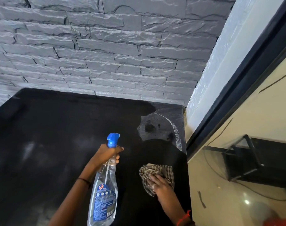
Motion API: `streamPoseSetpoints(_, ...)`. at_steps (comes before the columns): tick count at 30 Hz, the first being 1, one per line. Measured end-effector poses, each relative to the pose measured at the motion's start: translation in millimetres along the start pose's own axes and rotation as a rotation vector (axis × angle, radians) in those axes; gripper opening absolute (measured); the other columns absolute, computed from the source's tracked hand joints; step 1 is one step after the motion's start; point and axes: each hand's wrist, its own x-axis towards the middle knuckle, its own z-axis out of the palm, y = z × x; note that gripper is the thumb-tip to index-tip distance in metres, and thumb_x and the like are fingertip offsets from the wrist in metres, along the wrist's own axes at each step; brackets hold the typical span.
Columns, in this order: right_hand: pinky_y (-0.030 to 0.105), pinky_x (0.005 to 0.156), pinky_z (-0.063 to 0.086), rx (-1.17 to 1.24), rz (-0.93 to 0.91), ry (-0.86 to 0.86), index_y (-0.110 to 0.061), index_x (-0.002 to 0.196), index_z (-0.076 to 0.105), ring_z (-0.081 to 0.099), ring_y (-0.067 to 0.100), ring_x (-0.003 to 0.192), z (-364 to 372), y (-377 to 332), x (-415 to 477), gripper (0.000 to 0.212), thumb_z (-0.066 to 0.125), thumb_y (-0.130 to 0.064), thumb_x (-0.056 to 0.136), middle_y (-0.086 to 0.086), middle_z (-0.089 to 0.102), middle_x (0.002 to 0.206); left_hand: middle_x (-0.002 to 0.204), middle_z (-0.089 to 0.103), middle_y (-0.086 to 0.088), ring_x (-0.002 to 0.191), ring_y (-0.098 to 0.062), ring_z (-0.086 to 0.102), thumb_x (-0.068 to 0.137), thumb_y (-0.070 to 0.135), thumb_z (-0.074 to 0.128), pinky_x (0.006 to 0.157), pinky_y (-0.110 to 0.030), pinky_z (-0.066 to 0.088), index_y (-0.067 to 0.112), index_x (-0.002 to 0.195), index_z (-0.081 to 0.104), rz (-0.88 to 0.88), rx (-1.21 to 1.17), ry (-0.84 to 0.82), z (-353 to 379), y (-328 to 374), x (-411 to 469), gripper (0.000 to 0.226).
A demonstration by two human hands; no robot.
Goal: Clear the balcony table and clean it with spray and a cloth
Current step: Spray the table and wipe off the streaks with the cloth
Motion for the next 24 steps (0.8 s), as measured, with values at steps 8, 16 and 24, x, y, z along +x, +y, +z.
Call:
streamPoseSetpoints(8, 0.032, 0.115, 0.023, 0.092, 0.301, 0.189, -0.001, 0.130, 0.051, 0.036, 0.026, 0.135, -60.0, 96.2, 37.3, 0.041, 0.036, -0.002, 0.091, 0.011, 0.044, 0.142, 0.056, 0.056, -0.007, 0.048, -0.017, 0.055, 0.086, 0.013, 0.067, 0.049, -0.027, 0.049, 0.005, 0.084, 0.056, -0.006, 0.005, 0.002, -10.2, 6.2, 8.6, 0.014)
streamPoseSetpoints(16, 0.033, 0.111, 0.030, 0.045, 0.311, 0.070, -0.006, 0.125, 0.058, 0.044, 0.028, 0.127, -57.5, 40.9, 161.8, 0.040, 0.037, -0.005, 0.091, 0.012, 0.051, 0.133, 0.054, 0.056, -0.008, 0.046, -0.017, 0.055, 0.086, 0.012, 0.066, 0.051, -0.028, 0.049, 0.005, 0.078, 0.056, -0.006, 0.027, 0.010, -24.2, 17.9, 24.5, 0.015)
streamPoseSetpoints(24, 0.013, 0.096, 0.036, 0.001, -0.010, -0.026, -0.033, 0.079, 0.076, 0.059, 0.001, 0.101, -7.3, -17.1, 87.9, 0.042, 0.036, -0.025, 0.069, -0.021, 0.070, 0.100, 0.055, 0.055, -0.008, 0.046, -0.018, 0.054, 0.085, 0.012, 0.067, 0.049, -0.028, 0.047, 0.007, 0.080, 0.056, 0.022, 0.004, 0.014, -36.0, 46.2, 56.3, 0.013)
